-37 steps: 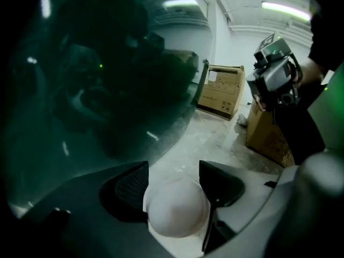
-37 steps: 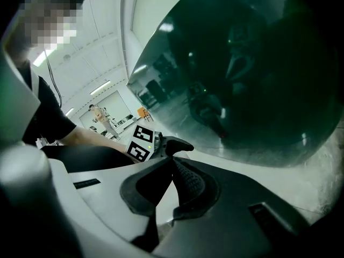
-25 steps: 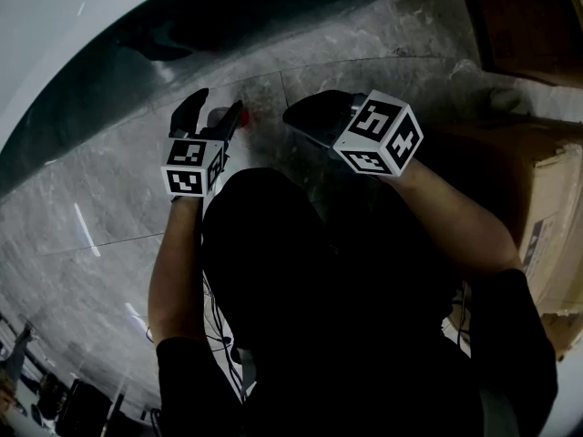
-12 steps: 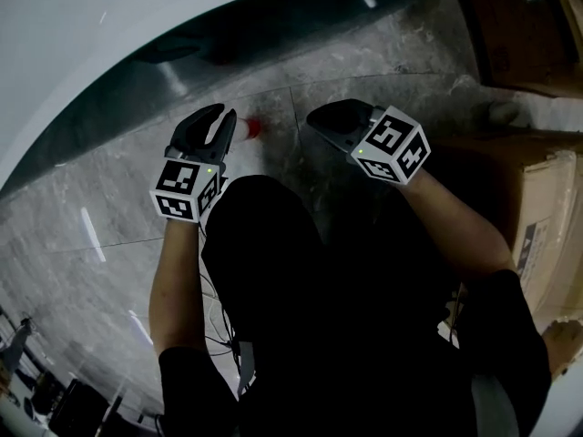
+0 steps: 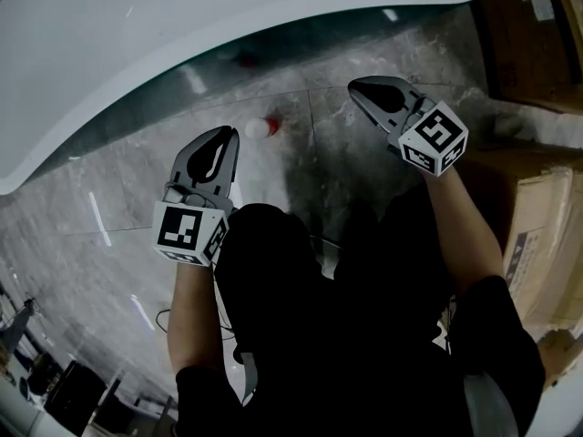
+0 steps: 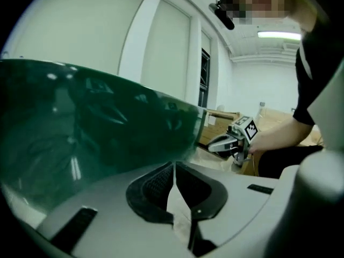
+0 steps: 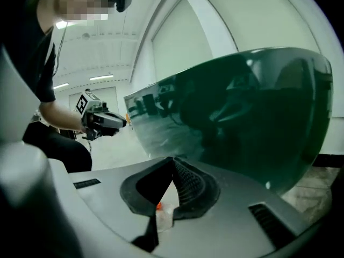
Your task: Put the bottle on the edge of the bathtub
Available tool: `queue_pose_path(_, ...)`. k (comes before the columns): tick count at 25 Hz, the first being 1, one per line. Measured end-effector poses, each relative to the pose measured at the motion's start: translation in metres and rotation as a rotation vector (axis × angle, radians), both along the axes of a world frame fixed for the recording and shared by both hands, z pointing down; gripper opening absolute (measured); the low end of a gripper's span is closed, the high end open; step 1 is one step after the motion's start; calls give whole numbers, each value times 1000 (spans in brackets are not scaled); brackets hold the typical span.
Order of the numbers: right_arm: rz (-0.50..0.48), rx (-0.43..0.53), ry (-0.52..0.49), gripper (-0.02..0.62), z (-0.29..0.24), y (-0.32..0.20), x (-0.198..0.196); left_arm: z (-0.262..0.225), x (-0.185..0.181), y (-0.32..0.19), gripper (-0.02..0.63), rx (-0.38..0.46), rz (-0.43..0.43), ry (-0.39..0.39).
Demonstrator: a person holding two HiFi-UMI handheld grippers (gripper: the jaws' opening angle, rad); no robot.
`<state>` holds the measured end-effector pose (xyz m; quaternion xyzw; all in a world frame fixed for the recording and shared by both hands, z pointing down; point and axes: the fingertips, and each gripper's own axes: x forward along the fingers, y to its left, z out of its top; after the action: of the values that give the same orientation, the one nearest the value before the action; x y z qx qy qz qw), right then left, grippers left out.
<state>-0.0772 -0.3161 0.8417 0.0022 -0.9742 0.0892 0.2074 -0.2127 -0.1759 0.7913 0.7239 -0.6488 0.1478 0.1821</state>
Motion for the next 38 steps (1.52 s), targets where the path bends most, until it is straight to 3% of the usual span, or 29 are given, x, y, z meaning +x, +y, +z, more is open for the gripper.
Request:
queue_pose_path(6,73,-17,92,28,-51,-8,39,-71,15,13,17,9,-83,126)
queue_pose_path(13,22,-293,77,28,-194,97,41,-203,43,54,17,-25,-123,173)
queue_pose_path(17,103,-462,93,28,-289,158,23,-305,55,79,17,-26,-116,199)
queue_pose_path(22,43,-313,104,28,-404,209,4,-394,83,97,17,-33,-68,192)
queue_pose_path(26,36,-292,68,28,-472,216,5,-445,105,100,17,-17,-50,179)
queue_pose_path(34,59,-220,-38,28,-564,202,30,-504,111,107,17,7,-187,244)
queue_pose_path(38,70,-198,-79,28,-591,196,54,-526,121,108,17,8,-212,231)
